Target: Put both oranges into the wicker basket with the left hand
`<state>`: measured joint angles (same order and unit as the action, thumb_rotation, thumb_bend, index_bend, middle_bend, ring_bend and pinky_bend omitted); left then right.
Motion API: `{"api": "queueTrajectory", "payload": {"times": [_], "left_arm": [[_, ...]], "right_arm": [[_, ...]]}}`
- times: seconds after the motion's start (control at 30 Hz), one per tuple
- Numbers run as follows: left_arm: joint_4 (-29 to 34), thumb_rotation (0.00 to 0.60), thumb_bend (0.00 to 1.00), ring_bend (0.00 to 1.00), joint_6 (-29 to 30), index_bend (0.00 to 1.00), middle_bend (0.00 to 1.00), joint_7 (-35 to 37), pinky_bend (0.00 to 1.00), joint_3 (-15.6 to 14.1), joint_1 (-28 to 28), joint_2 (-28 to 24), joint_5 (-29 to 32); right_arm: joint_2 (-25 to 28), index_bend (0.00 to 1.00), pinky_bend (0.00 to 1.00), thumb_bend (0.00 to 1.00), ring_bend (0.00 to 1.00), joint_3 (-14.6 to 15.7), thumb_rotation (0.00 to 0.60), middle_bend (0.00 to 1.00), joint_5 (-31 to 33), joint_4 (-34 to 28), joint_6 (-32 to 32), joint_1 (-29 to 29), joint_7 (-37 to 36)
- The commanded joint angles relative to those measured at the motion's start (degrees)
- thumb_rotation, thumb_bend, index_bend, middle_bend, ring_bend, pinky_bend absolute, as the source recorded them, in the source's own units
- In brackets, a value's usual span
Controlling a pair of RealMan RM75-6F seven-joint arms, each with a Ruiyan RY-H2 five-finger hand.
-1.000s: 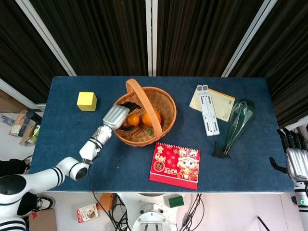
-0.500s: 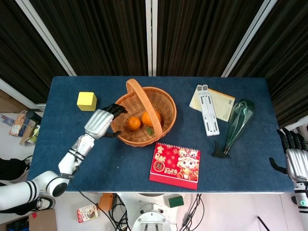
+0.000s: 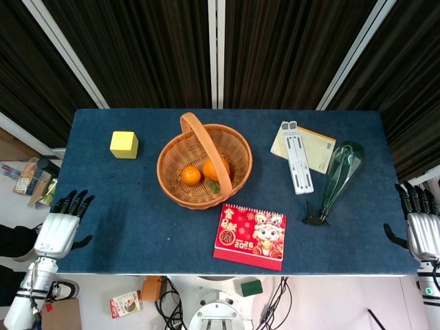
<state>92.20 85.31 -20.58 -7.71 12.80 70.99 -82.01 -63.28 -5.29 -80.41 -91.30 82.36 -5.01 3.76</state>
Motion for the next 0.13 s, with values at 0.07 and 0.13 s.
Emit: {"api": "queueTrajectory", "payload": {"times": [0.07, 0.13], "left_arm": [[0.12, 0.457, 0.1, 0.0, 2.12, 0.07, 0.01, -0.17, 0.14, 0.2, -1.98, -0.46, -0.57], [-0.66, 0.442, 0.1, 0.0, 3.4, 0.07, 0.01, 0.07, 0.14, 0.99, -2.44, -0.02, -1.68]], "right_arm": [[-0.05, 0.0, 0.0, 0.28, 0.0, 0.12, 0.6, 0.0, -0.12, -0.01, -0.08, -0.01, 0.27], [-0.02, 0.0, 0.0, 0.28, 0.0, 0.11, 0.6, 0.0, -0.28, -0.09, 0.2, 0.09, 0.22]]}}
